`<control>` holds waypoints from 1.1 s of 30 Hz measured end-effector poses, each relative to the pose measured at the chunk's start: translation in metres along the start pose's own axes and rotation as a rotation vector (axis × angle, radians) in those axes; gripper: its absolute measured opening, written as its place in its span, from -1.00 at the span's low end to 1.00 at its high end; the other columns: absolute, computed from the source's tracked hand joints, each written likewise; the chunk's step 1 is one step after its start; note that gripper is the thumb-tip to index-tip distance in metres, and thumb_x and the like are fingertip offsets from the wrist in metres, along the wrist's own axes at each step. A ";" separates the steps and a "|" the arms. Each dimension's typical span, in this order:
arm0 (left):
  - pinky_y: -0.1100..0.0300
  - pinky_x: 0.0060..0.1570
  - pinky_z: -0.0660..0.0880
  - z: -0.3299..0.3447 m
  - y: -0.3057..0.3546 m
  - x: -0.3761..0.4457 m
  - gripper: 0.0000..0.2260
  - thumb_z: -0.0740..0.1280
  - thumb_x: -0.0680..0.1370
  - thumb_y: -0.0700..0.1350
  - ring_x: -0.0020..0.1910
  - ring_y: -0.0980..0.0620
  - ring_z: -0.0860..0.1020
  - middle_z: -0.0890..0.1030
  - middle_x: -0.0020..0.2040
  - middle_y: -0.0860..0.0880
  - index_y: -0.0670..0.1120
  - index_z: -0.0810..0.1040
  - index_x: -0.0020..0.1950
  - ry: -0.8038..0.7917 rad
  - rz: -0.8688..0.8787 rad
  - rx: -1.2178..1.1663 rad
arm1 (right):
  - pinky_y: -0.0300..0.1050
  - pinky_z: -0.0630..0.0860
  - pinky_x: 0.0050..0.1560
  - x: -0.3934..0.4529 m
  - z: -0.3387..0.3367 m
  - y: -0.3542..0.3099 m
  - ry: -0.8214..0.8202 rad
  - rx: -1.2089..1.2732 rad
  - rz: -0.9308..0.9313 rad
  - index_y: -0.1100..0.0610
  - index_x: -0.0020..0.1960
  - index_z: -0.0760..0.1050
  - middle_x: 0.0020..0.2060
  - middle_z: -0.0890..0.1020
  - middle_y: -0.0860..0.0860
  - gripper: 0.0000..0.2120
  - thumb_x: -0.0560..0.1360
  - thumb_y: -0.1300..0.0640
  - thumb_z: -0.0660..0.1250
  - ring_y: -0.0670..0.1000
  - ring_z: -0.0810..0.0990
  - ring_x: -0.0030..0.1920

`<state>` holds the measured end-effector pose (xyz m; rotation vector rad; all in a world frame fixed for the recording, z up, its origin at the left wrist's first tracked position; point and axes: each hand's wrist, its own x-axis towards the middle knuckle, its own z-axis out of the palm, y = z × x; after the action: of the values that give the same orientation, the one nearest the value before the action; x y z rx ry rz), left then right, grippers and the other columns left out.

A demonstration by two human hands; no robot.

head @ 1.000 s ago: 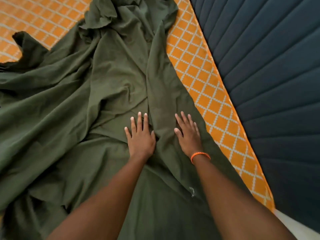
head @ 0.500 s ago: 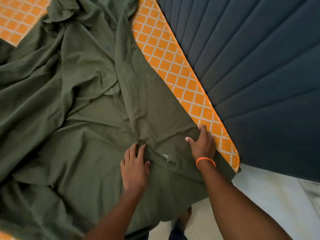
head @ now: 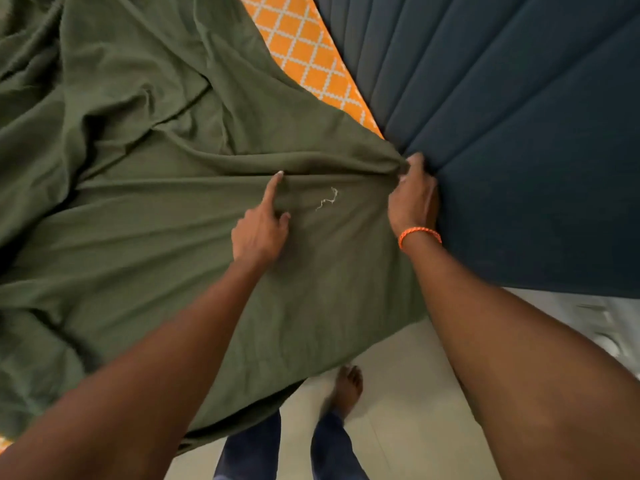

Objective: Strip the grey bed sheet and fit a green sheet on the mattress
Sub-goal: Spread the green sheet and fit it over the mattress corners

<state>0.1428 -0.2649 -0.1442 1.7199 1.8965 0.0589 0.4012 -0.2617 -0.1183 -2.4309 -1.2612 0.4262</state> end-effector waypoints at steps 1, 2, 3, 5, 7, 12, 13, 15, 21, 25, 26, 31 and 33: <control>-0.18 0.09 0.58 0.003 0.005 0.009 -0.31 0.28 0.64 0.08 0.08 -0.33 0.64 0.69 0.07 -0.18 0.48 -0.07 0.59 -0.035 0.016 -0.020 | 0.11 0.45 -0.01 -0.005 0.004 0.008 -0.059 -0.014 -0.089 0.12 0.34 0.38 0.16 0.62 0.25 -0.65 0.57 0.29 0.25 0.32 0.60 0.14; -0.18 0.14 0.57 0.007 0.009 0.019 -0.34 0.28 0.64 0.09 0.12 -0.31 0.63 0.69 0.09 -0.15 0.48 -0.02 0.59 -0.063 0.030 -0.042 | 0.09 0.47 0.08 -0.009 0.011 0.016 -0.136 -0.019 -0.144 0.07 0.46 0.27 0.28 0.58 0.23 -0.47 0.55 0.29 0.30 0.29 0.57 0.22; -0.17 0.19 0.56 0.010 0.013 0.028 -0.38 0.27 0.64 0.09 0.18 -0.30 0.61 0.69 0.15 -0.12 0.43 0.05 0.61 -0.077 0.044 -0.046 | 0.07 0.48 0.20 -0.012 0.016 0.023 -0.191 -0.049 -0.179 -0.03 0.58 0.13 0.41 0.50 0.18 -0.27 0.51 0.31 0.34 0.24 0.53 0.32; -0.14 0.24 0.52 0.016 0.019 0.040 -0.43 0.29 0.64 0.06 0.27 -0.26 0.56 0.66 0.25 -0.07 0.30 0.18 0.62 -0.067 0.086 -0.013 | 0.11 0.49 0.34 -0.019 0.024 0.029 -0.144 -0.173 -0.255 -0.12 0.64 0.03 0.51 0.38 0.11 -0.10 0.47 0.35 0.36 0.18 0.44 0.44; -0.15 0.24 0.49 0.020 0.023 0.046 -0.36 0.37 0.59 0.08 0.31 -0.20 0.50 0.57 0.31 -0.05 0.24 0.19 0.64 0.000 0.202 0.044 | 0.15 0.48 0.32 -0.024 0.033 0.023 0.020 -0.216 -0.328 0.00 0.52 0.32 0.41 0.45 0.10 -0.35 0.48 0.30 0.35 0.18 0.45 0.38; -0.20 0.62 0.00 0.040 0.016 0.053 -0.07 0.51 0.42 0.28 0.66 -0.04 0.07 0.15 0.68 0.12 0.28 0.08 0.68 -0.098 0.402 0.024 | 0.16 0.53 0.12 -0.021 0.064 -0.001 -0.204 0.077 -0.448 0.08 0.23 0.58 0.10 0.55 0.04 -0.67 0.48 0.12 0.49 0.13 0.53 0.11; -0.20 0.63 -0.10 0.045 0.012 0.054 -0.06 0.50 0.42 0.30 0.69 -0.02 -0.02 0.05 0.71 0.16 0.27 0.07 0.69 -0.116 0.422 0.025 | 0.15 0.53 0.11 -0.022 0.069 -0.005 -0.225 0.022 -0.451 0.05 0.24 0.59 0.09 0.55 0.03 -0.63 0.46 0.07 0.52 0.12 0.52 0.10; -0.20 0.62 -0.21 0.052 0.006 0.056 -0.05 0.49 0.44 0.31 0.70 0.00 -0.12 -0.04 0.72 0.19 0.24 0.06 0.70 -0.122 0.441 -0.007 | 0.10 0.52 0.07 -0.023 0.079 -0.010 -0.195 -0.034 -0.448 0.02 0.20 0.60 0.07 0.54 -0.01 -0.66 0.45 0.04 0.53 0.09 0.51 0.08; -0.16 0.61 -0.26 0.056 0.004 0.055 0.01 0.51 0.41 0.31 0.70 0.04 -0.13 -0.02 0.71 0.21 0.13 0.06 0.72 -0.103 0.427 -0.079 | 0.08 0.50 -0.16 -0.026 0.093 -0.030 -0.088 -0.053 -0.401 0.04 -0.13 0.53 -0.10 0.54 -0.01 -0.90 0.50 0.19 0.43 0.09 0.53 -0.05; -0.24 0.62 -0.23 0.056 0.008 0.051 -0.01 0.53 0.42 0.27 0.70 0.04 -0.13 -0.02 0.71 0.22 0.15 0.07 0.72 -0.081 0.409 -0.052 | 0.03 0.45 -0.13 -0.029 0.095 -0.035 -0.132 0.159 -0.186 0.07 -0.13 0.45 -0.07 0.56 0.00 -0.87 0.53 0.25 0.34 0.11 0.54 -0.04; -0.25 0.62 -0.24 0.056 0.011 0.049 -0.01 0.53 0.42 0.25 0.70 0.04 -0.14 -0.03 0.71 0.22 0.16 0.05 0.72 -0.076 0.397 -0.031 | 0.06 0.48 -0.10 -0.029 0.093 -0.036 -0.146 0.279 -0.098 0.09 -0.13 0.44 -0.10 0.58 -0.01 -0.89 0.54 0.25 0.30 0.11 0.55 -0.07; -0.23 0.61 -0.28 0.056 0.032 0.028 -0.08 0.52 0.47 0.10 0.70 -0.04 -0.11 0.00 0.72 0.13 0.13 0.08 0.71 -0.030 0.282 0.064 | 0.13 0.56 0.01 -0.038 0.074 -0.024 -0.166 0.682 0.248 0.00 -0.14 0.40 -0.05 0.62 0.12 -0.83 0.61 0.14 0.15 0.09 0.56 -0.11; -0.17 0.65 -0.11 0.058 0.046 0.008 -0.21 0.50 0.48 -0.01 0.69 -0.08 0.05 0.15 0.70 0.06 0.07 0.24 0.66 0.051 0.265 0.065 | 0.04 0.49 0.13 -0.051 0.060 -0.005 -0.159 0.611 0.248 0.05 -0.01 0.49 0.06 0.62 0.11 -0.81 0.67 0.11 0.11 0.06 0.52 0.00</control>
<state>0.2092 -0.2688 -0.1770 2.0227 1.7105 0.1447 0.3437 -0.2902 -0.1648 -2.0449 -0.7309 0.9361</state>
